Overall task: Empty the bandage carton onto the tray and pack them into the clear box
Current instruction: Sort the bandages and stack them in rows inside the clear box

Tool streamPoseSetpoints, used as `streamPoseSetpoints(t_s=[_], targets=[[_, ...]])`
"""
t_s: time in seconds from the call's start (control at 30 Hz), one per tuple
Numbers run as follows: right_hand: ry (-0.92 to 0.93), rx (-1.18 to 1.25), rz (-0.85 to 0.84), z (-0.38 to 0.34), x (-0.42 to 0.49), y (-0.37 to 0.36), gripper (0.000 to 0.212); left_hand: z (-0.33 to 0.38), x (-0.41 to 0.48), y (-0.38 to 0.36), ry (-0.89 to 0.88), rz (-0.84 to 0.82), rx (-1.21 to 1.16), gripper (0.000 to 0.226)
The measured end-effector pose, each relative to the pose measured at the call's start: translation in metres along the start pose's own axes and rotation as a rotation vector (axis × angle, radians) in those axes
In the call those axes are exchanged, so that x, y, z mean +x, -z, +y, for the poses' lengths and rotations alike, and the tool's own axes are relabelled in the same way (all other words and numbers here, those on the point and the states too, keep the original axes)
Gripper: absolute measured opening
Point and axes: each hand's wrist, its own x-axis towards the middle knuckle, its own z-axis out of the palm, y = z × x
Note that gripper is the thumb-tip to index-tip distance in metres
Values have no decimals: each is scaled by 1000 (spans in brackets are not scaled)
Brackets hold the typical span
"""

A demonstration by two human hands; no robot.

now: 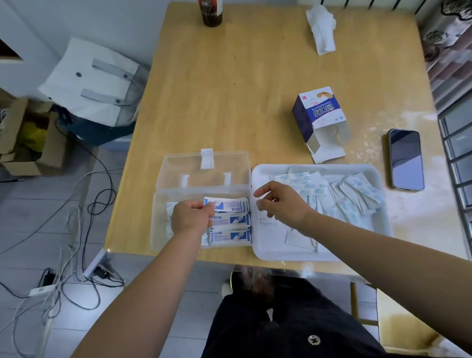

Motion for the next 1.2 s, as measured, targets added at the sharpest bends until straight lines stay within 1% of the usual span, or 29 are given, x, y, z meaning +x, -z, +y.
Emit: streamPoseSetpoints(t_s=[0.17,0.3,0.37,0.43,0.5,0.57,0.63,0.7,0.77,0.83,0.93,1.0,1.1,1.13,1.2], targets=[[-30,35,-41,-1,0,-3,15,2,4,-8,-58,-45,269,21],[-30,50,-46,-1,1,-3,15,1,2,-3,-183,-17,419,28],[-25,50,-60,-2,1,-2,15,3,-3,-2,-227,-5,496,26],[-16,38,-65,-1,2,0,15,5,-9,-2,-252,37,512,26],[-1,-5,-36,1,4,8,15,10,-17,-1,-263,140,456,27],[2,-65,44,9,10,23,14,16,-24,-3,-279,241,373,21],[-2,-168,168,22,16,43,15,25,-32,-9,-331,275,332,19],[5,-273,285,35,17,66,19,35,-43,-24,-407,217,303,18],[38,-362,345,49,15,86,23,43,-53,-45,-472,80,272,15],[75,-423,335,59,12,97,26,50,-62,-65,-511,-102,274,11],[106,-478,275,69,9,105,25,56,-66,-99,-529,-313,434,9],[124,-513,275,71,10,108,25,57,-62,-115,-480,-362,527,18],[111,-532,366,74,7,119,26,52,-54,-130,-422,-381,593,26],[84,-562,394,78,6,129,29,52,-52,-138,-416,-400,592,29],[6,-675,393,86,1,145,43,52,-48,-148,-438,-427,568,32]])
